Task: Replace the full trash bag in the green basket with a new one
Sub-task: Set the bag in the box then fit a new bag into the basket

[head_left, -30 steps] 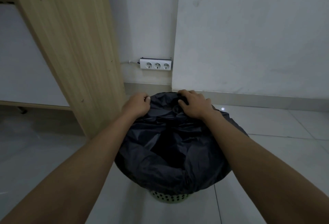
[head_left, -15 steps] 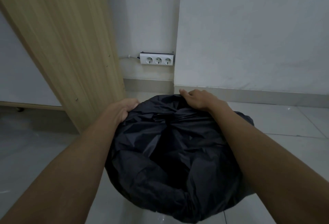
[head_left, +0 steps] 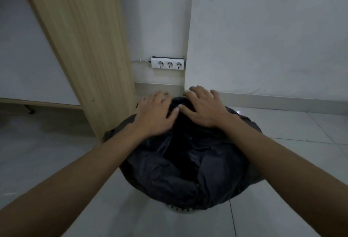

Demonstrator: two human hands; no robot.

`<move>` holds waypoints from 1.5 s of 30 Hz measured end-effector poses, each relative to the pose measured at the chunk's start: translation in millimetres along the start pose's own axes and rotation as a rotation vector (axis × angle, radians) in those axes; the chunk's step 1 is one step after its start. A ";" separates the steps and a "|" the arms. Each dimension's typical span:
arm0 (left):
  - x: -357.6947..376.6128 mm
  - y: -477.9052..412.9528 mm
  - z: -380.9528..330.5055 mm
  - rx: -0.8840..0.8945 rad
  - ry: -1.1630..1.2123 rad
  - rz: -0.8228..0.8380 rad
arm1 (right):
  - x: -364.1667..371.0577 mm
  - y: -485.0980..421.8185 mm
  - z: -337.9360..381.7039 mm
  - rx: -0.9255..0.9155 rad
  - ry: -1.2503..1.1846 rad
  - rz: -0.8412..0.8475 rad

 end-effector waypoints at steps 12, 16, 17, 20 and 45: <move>18.6 21.6 20.8 0.002 -0.413 0.507 | 14.2 65.2 -35.7 -0.057 0.571 0.504; 20.5 27.5 2.3 0.271 -0.564 0.481 | 14.9 69.1 -17.8 -0.139 0.524 0.414; 22.5 29.4 6.5 0.268 -0.603 0.572 | 19.1 72.3 -18.3 -0.152 0.584 0.495; 24.6 34.4 22.4 0.199 -0.748 0.677 | 25.9 80.1 -31.7 -0.127 0.817 0.685; 30.1 20.4 34.3 -0.816 0.718 -0.112 | -22.0 88.3 0.6 0.148 0.189 0.879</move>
Point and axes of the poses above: each hand's wrist, its own y-axis away from the middle knuckle, its own x-axis out of the palm, z = x × y, the point moved 2 cm from there along -y, towards the middle knuckle, and after that the axes turned 1 degree about -y, right-handed, at the moved point
